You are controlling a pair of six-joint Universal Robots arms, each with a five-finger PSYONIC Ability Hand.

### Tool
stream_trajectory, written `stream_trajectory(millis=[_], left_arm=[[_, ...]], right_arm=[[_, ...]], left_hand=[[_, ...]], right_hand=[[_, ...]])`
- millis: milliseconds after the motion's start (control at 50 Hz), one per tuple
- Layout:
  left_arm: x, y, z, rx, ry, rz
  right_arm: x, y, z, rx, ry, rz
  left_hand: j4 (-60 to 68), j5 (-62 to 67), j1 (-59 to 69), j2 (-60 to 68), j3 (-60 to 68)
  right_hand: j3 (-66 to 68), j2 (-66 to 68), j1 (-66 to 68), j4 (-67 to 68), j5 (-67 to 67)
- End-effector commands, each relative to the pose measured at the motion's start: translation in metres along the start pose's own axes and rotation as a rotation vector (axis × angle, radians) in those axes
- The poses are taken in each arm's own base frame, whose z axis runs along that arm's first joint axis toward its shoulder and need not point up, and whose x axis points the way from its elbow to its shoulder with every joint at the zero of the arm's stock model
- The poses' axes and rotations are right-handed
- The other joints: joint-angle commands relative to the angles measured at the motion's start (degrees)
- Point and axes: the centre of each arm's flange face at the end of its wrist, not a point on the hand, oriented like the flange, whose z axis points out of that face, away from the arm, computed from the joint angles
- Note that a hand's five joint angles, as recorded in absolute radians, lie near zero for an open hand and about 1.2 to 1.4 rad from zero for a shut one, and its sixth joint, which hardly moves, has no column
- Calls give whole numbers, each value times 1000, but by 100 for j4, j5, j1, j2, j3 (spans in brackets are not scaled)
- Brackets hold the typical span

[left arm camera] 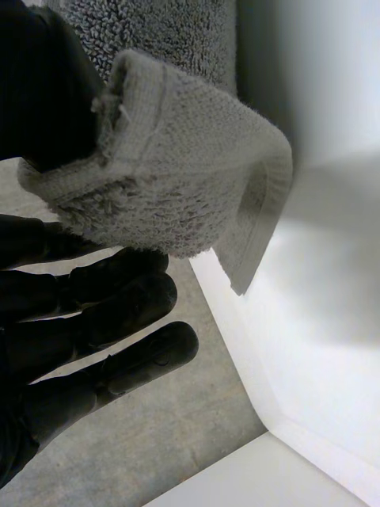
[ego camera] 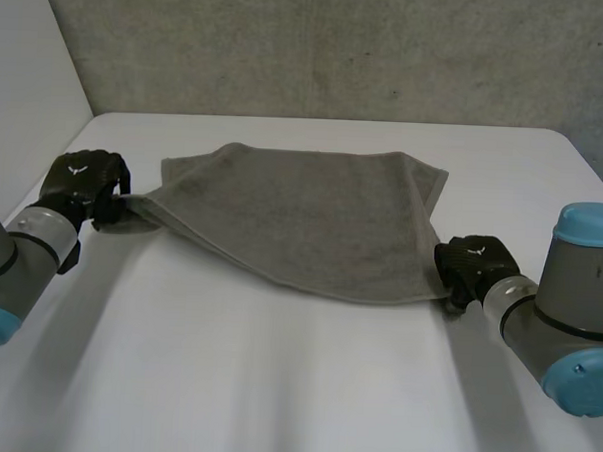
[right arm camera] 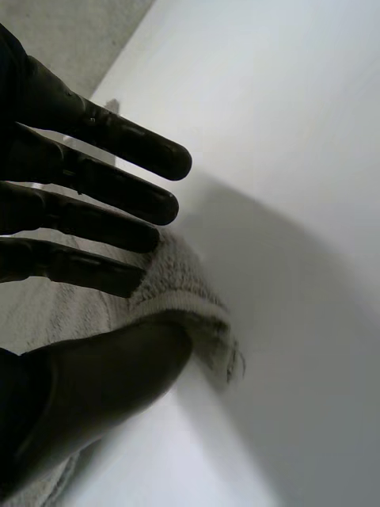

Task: Fold the towel.

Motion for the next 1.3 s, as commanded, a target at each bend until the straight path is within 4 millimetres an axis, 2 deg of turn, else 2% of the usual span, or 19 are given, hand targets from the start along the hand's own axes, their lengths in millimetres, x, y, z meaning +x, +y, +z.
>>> stream_trajectory(millis=[20,120,160,180,220,240,260,280,320,380,420,540,720,820,880,920,1000,1100,1300], left_arm=[[0,0,0,-1,1,0],[1,-1,0,2,2,1],[2,-10,-3,16,8,5],[2,-10,-3,16,8,5],[6,-39,-12,88,14,12],[6,-39,-12,88,14,12],[6,-52,-18,116,14,5],[6,-52,-18,116,15,5],[8,-76,-30,174,19,-34],[11,-97,-44,227,40,-85],[13,-101,-51,235,57,-102],[22,-105,-79,215,111,-111],[27,-108,-103,194,140,-110],[29,-105,-101,182,174,-113],[29,-95,-93,149,185,-123],[25,-75,-73,85,185,-147],[21,-63,-52,49,180,-163],[17,-35,-7,-11,191,-165],[10,-11,45,-13,179,-140]], right_arm=[[5,-3,1,-2,2,2],[18,-17,4,35,39,-2],[37,-40,-3,91,87,-7],[37,-40,-3,91,87,-7],[58,-72,-20,172,145,-15],[58,-72,-20,172,145,-15],[67,-88,-32,214,171,-25],[67,-89,-32,214,171,-25],[75,-113,-50,282,204,-78],[77,-132,-68,327,220,-171],[78,-140,-78,341,230,-224],[75,-138,-98,264,234,-415],[86,-136,-128,233,274,-485],[83,-127,-123,234,208,-483],[83,-117,-107,215,158,-473],[83,-110,-86,190,128,-466],[86,-109,-66,184,117,-461],[88,-103,-21,168,88,-457],[85,-96,40,213,119,-484]], left_hand=[[185,424,398,306,275],[185,424,398,306,275],[185,424,398,306,275],[185,424,398,306,275],[185,424,398,306,275],[185,424,398,306,275],[185,424,398,306,275],[185,424,398,306,275],[185,424,398,306,275],[185,424,398,306,275],[185,424,398,306,275],[185,424,398,306,275],[185,424,398,306,275],[185,424,398,306,275],[185,424,398,306,275],[185,424,398,306,275],[185,424,398,306,275],[185,424,398,306,275],[185,424,398,306,275]], right_hand=[[2515,2491,2504,2507,2506],[2520,2497,2509,2513,2512],[2520,2497,2509,2513,2512],[2520,2497,2509,2513,2512],[2520,2497,2509,2513,2512],[2520,2497,2509,2513,2512],[2520,2497,2509,2513,2512],[2520,2497,2509,2513,2512],[2520,2497,2509,2513,2512],[2520,2497,2509,2513,2512],[2520,2497,2509,2513,2512],[2520,2497,2509,2513,2512],[2520,2497,2509,2513,2512],[2520,2497,2509,2513,2512],[2520,2497,2509,2513,2512],[2520,2497,2509,2513,2512],[2520,2497,2509,2513,2512],[2520,2497,2509,2513,2512],[2520,2497,2509,2513,2512]])
